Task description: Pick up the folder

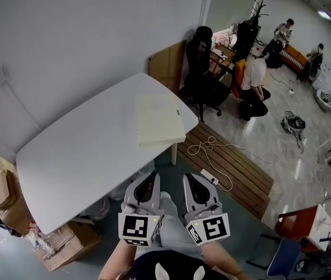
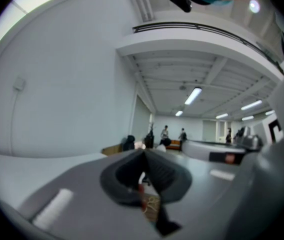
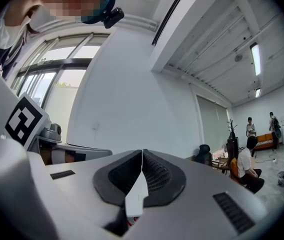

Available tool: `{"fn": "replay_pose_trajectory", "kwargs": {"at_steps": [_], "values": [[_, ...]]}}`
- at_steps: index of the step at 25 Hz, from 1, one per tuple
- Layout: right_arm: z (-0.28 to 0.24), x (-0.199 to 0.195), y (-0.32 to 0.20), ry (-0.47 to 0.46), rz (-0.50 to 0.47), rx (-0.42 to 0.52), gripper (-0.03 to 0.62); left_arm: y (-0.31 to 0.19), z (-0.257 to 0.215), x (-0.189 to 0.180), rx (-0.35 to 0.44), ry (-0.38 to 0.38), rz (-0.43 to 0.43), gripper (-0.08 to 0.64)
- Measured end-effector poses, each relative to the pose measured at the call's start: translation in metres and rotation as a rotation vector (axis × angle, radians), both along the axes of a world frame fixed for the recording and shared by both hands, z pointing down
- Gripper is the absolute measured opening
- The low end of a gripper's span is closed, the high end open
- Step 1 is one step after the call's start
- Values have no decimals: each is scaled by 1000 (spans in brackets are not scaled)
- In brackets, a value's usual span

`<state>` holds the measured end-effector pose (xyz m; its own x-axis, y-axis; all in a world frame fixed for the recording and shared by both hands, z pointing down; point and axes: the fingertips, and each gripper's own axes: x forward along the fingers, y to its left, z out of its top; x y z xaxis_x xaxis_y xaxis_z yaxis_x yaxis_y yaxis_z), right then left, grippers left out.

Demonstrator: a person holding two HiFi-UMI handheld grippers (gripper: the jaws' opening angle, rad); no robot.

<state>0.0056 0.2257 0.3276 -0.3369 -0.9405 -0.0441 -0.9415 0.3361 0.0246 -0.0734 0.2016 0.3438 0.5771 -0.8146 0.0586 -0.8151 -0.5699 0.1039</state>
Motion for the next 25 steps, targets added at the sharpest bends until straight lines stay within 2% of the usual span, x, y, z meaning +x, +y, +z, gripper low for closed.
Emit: {"fn": "replay_pose_trajectory", "kwargs": {"at_steps": [11,17,25], "values": [[18,9,-91,-8,-14,-31,11,-94,22,7,-46,-4,-17,3],[31,20,-133,-10,-18,-52,11,-133,33,21,-65,0,-8,3],[44,31,-183,-15,-39,-80,12,-183,48,25,-99,-8,-38,3]]}}
